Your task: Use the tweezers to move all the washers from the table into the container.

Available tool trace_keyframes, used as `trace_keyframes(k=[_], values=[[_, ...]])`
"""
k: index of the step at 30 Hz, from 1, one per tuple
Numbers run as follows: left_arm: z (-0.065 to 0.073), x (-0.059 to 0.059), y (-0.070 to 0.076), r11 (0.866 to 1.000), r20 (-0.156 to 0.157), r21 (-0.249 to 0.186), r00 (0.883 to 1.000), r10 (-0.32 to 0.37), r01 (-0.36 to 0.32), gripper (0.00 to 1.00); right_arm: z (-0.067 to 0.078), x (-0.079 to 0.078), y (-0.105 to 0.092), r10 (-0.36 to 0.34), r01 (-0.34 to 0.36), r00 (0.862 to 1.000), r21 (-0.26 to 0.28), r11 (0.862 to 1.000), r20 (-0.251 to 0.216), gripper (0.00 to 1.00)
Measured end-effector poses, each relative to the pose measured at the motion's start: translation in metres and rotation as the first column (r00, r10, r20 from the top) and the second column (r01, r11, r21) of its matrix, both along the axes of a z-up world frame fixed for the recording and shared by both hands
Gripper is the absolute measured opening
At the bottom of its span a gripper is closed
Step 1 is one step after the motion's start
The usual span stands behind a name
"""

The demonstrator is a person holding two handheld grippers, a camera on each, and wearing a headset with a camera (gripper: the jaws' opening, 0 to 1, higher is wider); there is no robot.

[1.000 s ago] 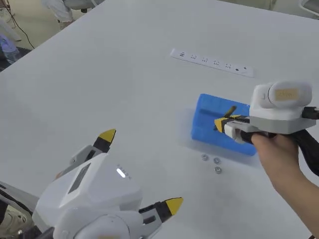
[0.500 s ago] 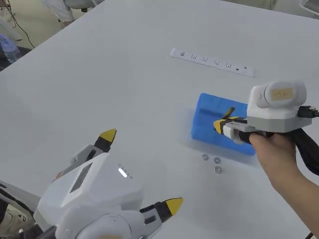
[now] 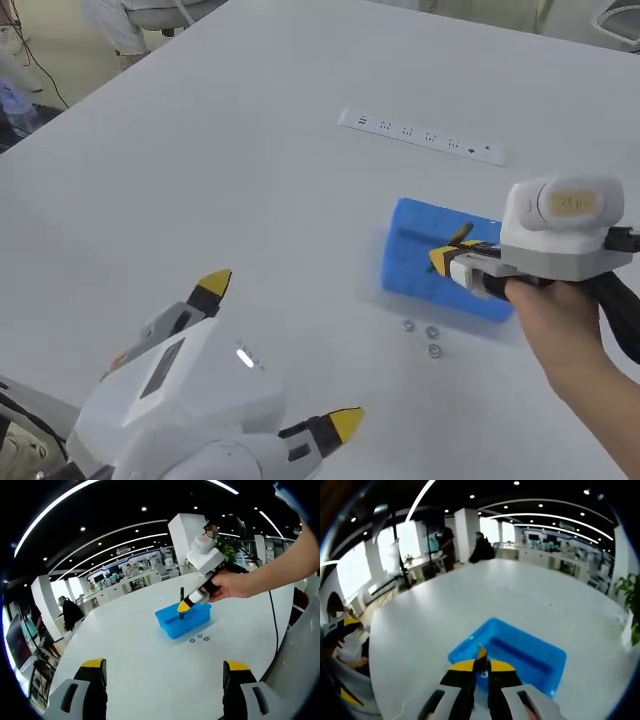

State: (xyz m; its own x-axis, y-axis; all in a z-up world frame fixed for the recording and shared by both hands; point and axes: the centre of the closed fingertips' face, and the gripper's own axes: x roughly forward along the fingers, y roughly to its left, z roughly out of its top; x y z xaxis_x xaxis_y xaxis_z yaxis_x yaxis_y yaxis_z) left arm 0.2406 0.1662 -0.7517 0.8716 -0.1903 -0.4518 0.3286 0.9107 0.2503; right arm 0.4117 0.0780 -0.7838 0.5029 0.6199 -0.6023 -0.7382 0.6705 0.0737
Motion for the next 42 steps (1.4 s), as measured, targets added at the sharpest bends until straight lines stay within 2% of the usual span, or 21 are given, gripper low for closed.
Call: trace_keyframes(k=[12,17,22,34,36,42], values=[[0.000,-0.001,-0.001,1.000,-0.003,-0.002,1.000,-0.003,0.003,0.99,0.026,-0.002,0.000,-0.005,0.002,0.999,0.070,0.998,0.040,0.05],[0.000,-0.001,-0.001,1.000,-0.004,-0.005,1.000,-0.006,0.006,0.99,0.034,-0.008,0.003,0.005,-0.009,0.999,0.092,0.996,0.053,0.05],[-0.002,-0.001,-0.001,1.000,-0.010,0.001,1.000,-0.006,0.006,0.99,0.038,-0.023,0.002,0.018,-0.023,0.998,0.101,0.995,0.054,0.05],[-0.004,-0.001,-0.001,1.000,-0.021,0.005,1.000,-0.008,0.008,0.99,0.019,-0.048,-0.002,0.039,-0.040,0.999,0.066,0.997,0.009,0.05],[-0.005,-0.001,-0.001,1.000,-0.022,0.006,1.000,-0.008,0.008,0.99,0.011,-0.050,-0.003,0.049,-0.049,0.999,0.040,0.998,0.005,0.05],[-0.005,-0.002,-0.001,1.000,-0.028,0.012,1.000,-0.008,0.008,0.98,-0.007,-0.053,-0.003,0.056,-0.056,0.998,0.005,0.998,-0.018,0.05]])
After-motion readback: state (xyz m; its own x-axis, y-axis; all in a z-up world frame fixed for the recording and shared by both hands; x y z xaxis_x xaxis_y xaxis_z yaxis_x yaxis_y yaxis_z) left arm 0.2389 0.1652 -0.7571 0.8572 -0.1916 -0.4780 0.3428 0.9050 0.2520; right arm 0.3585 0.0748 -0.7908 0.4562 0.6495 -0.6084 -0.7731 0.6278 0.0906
